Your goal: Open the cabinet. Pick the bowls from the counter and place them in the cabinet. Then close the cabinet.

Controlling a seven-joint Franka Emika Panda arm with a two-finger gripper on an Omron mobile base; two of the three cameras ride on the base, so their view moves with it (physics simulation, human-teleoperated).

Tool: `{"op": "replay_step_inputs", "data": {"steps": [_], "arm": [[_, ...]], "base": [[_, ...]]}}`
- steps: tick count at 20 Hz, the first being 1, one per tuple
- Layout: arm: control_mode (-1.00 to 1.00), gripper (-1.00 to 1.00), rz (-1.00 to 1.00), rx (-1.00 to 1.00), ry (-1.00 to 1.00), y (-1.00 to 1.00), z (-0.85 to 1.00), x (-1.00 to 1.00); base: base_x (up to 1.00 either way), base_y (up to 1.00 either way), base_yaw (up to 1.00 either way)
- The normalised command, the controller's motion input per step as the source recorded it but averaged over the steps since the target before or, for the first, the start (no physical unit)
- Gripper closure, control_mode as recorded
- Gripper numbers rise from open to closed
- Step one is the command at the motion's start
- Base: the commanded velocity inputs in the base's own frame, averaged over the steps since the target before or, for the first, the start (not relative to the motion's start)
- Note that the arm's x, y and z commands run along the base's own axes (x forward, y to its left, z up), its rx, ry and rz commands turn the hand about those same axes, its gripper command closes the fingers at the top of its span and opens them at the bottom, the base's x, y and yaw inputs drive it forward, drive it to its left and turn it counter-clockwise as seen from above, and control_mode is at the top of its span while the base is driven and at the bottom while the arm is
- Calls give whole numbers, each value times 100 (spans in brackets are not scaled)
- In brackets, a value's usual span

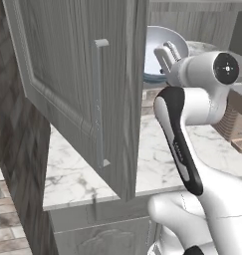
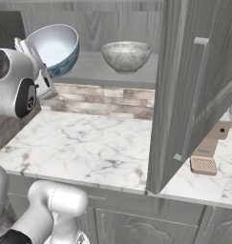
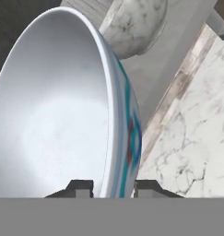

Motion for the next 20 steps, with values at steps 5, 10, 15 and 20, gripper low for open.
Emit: {"op": "replay_step_inputs", "data": {"steps": [5,10,15,20], "arm": [[-100,100,0,0,1,22,0,30],[-100,100,0,2,5,15,-1,25],[-100,100,0,5,7,9,-12,25],[-100,100,0,7,3,0,-18,31]], "base": [[0,0,0],[0,0,0],[0,0,0],[0,0,0]]}}
